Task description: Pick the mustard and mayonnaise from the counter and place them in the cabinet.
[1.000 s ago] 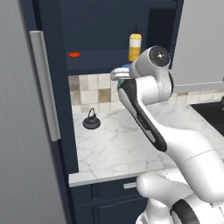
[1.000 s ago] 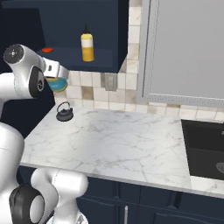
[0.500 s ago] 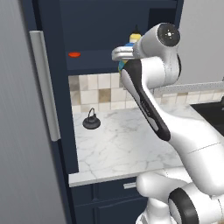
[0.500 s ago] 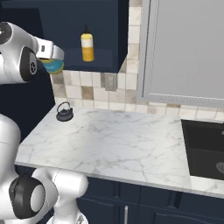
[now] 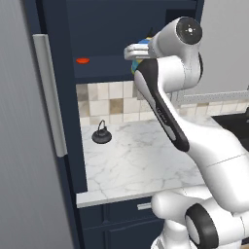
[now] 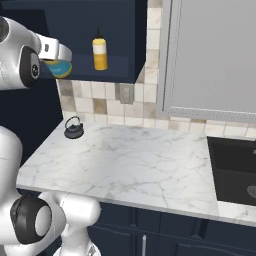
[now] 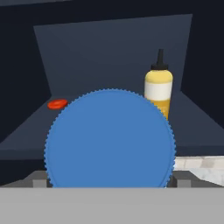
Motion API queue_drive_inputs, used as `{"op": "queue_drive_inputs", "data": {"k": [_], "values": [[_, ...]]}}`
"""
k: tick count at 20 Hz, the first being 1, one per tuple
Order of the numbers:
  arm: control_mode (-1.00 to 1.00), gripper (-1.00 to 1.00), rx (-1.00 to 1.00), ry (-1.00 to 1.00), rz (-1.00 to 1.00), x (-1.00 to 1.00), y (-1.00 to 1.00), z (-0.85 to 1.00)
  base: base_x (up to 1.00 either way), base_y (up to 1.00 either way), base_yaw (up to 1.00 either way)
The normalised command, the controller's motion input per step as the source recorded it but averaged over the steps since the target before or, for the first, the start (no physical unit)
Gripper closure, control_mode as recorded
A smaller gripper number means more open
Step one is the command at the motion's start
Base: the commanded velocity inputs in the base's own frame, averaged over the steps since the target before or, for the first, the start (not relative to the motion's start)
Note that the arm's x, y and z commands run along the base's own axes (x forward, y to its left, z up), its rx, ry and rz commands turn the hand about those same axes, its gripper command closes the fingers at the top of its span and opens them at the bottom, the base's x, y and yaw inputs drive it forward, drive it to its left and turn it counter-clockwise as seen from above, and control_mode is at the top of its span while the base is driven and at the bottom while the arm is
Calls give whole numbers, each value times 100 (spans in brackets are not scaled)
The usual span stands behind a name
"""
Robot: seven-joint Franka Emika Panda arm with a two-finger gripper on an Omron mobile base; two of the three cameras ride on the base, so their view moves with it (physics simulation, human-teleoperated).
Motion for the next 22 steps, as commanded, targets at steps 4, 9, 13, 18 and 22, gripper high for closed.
{"op": "queue_drive_inputs", "data": {"k": [4, 9, 13, 18, 22], "values": [[-100, 100, 0, 0, 0, 13, 0, -11, 0, 0, 0], [-100, 100, -1, 0, 0, 37, 0, -19, 0, 0, 0], [-100, 100, -1, 0, 0, 29, 0, -1, 0, 0, 0], [-100, 100, -1, 0, 0, 27, 0, 0, 0, 0, 0], [-100, 100, -1, 0, 0, 36, 0, 0, 0, 0, 0]]}}
